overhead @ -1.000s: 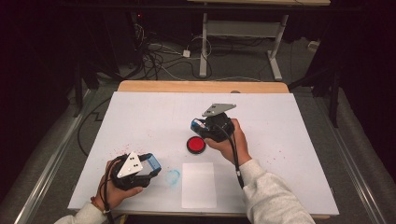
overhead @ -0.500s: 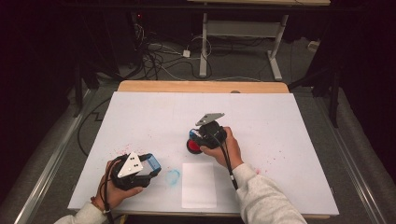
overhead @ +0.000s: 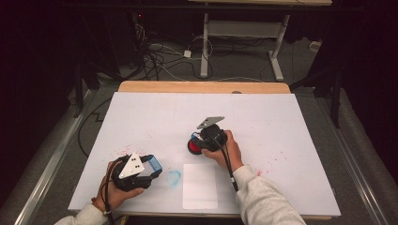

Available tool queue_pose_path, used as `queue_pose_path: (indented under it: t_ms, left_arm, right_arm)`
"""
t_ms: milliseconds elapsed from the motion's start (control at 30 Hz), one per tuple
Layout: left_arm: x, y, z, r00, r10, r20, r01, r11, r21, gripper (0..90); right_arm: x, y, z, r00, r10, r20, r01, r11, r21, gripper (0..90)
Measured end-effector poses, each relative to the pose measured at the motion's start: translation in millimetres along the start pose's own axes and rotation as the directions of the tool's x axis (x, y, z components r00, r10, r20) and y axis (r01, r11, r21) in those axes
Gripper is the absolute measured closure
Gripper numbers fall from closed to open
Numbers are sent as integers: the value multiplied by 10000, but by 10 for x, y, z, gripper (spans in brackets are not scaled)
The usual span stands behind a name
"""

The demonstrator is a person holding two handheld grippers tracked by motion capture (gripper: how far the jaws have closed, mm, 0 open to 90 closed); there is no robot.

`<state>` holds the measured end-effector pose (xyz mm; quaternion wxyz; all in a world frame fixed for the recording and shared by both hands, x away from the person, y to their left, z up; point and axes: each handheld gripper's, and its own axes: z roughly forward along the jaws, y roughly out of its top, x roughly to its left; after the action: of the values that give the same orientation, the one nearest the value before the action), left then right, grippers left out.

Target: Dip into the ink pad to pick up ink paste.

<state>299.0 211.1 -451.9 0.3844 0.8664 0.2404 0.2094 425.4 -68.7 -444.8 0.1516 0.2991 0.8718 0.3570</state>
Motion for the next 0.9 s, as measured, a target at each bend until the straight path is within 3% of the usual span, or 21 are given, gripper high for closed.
queue_pose_path:
  t_ms: [367, 733, 900]
  left_arm:
    - [-6, 8, 12, 10000, 45, 80, -46, 10000, 35, 396]
    - [-1, 8, 15, 9999, 33, 98, -33, 10000, 40, 396]
    - [-2, 8, 18, 9999, 42, 108, -42, 10000, 45, 396]
  right_arm:
    - [-21, -49, 13, 9991, 394, -126, -399, 9985, -366, 704]
    - [28, -39, 11, 9994, 344, 89, -340, 9987, -388, 704]
    - [11, -46, 13, 9989, 476, -34, -477, 9981, -396, 704]
